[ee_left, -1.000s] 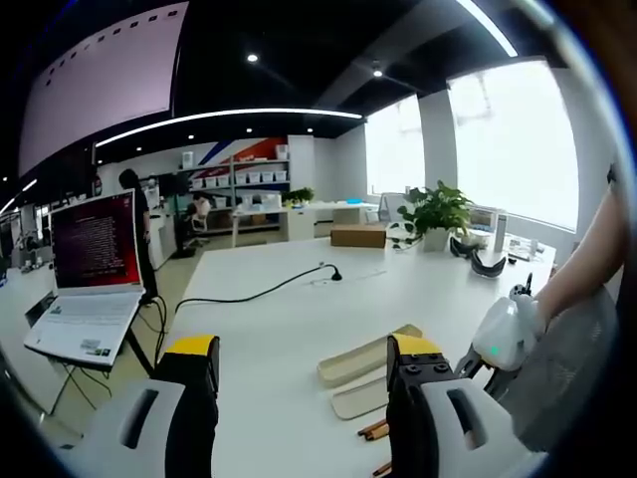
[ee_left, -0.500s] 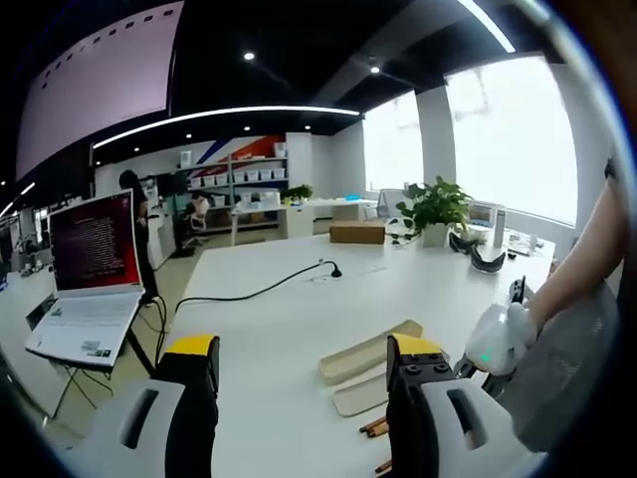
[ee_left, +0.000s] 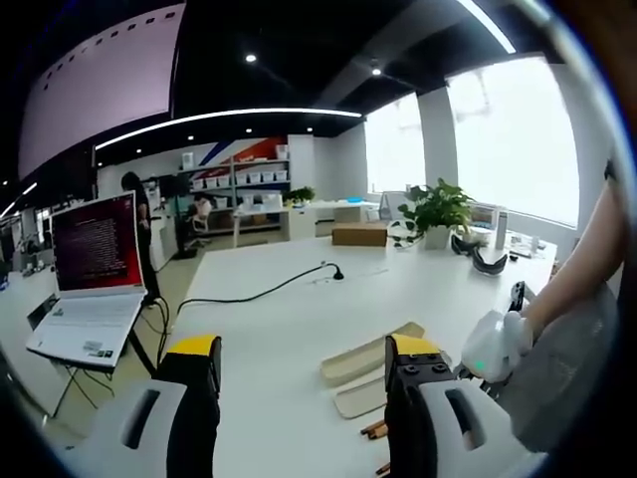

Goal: Arrange the utensils inside the cutlery case until each visible utensil rests in its matching compartment.

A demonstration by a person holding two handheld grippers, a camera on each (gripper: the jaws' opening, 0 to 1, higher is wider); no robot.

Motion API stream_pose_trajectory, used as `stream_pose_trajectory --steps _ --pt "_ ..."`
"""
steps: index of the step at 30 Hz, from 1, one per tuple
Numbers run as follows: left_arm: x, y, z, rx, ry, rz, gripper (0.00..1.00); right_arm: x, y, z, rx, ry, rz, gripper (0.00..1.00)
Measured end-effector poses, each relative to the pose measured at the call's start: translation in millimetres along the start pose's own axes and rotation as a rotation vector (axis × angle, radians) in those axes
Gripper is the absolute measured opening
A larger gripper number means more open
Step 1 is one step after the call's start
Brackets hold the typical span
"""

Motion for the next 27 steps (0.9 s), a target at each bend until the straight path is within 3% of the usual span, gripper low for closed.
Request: stream_pose_trajectory --steps 8,13,27 --pt "0.6 1.1 -1.0 0.01 0.004 0.017 0.68 2.3 -3.6 -0.7 -0.018 0.002 0.014 0.13" --pt "0.9 1.9 -1.0 0.011 0.005 0.023 0.68 4.7 -9.3 -0.4 -0.035 -0.005 0.06 0.13" --pt "1.1 2.7 -2.5 0.035 0.009 0.037 0.68 7.5 -11.7 3.2 -0.045 -0.006 0.069 0.03"
Point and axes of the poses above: the point that each gripper's makers call its tool centre point, and the gripper's own axes: x roughly forward along the fingers, z roughly to its left, y roughly out of its underside, the point moved 10 cm from there along -x, roughly backward along the fingers, and after that the axes turned 10 degrees about -z, right-handed, at the moved point
